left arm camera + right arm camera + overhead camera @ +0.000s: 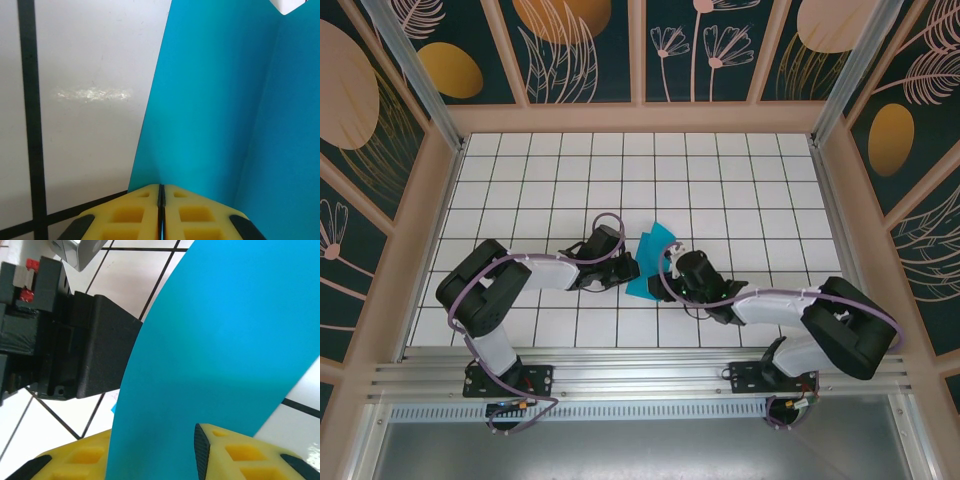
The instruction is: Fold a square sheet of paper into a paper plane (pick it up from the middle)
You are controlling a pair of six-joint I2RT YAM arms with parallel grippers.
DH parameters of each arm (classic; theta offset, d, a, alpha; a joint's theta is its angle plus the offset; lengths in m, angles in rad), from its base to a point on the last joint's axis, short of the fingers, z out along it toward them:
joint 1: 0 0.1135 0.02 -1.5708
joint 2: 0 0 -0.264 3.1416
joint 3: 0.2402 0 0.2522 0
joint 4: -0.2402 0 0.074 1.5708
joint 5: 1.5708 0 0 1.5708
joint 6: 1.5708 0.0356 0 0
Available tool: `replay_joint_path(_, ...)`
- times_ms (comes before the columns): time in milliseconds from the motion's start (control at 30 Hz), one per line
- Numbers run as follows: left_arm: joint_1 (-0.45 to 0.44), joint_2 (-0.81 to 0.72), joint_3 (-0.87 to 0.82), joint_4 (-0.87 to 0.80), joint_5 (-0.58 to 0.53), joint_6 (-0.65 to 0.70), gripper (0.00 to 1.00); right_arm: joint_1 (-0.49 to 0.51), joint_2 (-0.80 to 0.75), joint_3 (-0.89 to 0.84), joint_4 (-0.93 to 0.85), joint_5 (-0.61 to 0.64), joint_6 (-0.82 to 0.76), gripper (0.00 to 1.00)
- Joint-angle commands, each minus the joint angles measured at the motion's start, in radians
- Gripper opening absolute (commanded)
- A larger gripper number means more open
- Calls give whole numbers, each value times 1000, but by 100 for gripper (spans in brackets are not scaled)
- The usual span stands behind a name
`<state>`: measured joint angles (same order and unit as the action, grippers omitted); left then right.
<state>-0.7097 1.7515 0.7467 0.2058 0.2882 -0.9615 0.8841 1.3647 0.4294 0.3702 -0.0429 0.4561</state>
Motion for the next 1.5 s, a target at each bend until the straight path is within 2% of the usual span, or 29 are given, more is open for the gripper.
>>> replay_joint_path(0, -2, 27, 10, -16, -3, 10, 12, 30, -13, -21, 3, 84, -64, 39)
replay_joint_path(567, -2, 37, 13, -12, 3, 12, 12, 156, -2, -118, 216, 298, -256, 39)
replay_joint_path(833, -1, 44, 17, -12, 6, 14, 12, 178, -13, -150, 268, 352, -302, 32)
replay_joint_path(967, -1, 45, 16, -11, 6, 14, 12, 174, -29, -151, 285, 338, -301, 22)
replay_joint_path(1167, -2, 45, 14, -16, 2, 18, 12, 132, -33, -144, 282, 263, -252, 14)
replay_joint_path(1233, -2, 44, 14, -18, 2, 18, 12, 116, -38, -144, 278, 231, -233, 14)
replay_joint_path(1333, -1, 48, 13, -18, 3, 18, 12, 92, -49, -139, 268, 190, -214, 22)
replay_joint_path(1467, -2, 49, 14, -17, 5, 19, 12, 80, -74, -141, 278, 173, -207, 24)
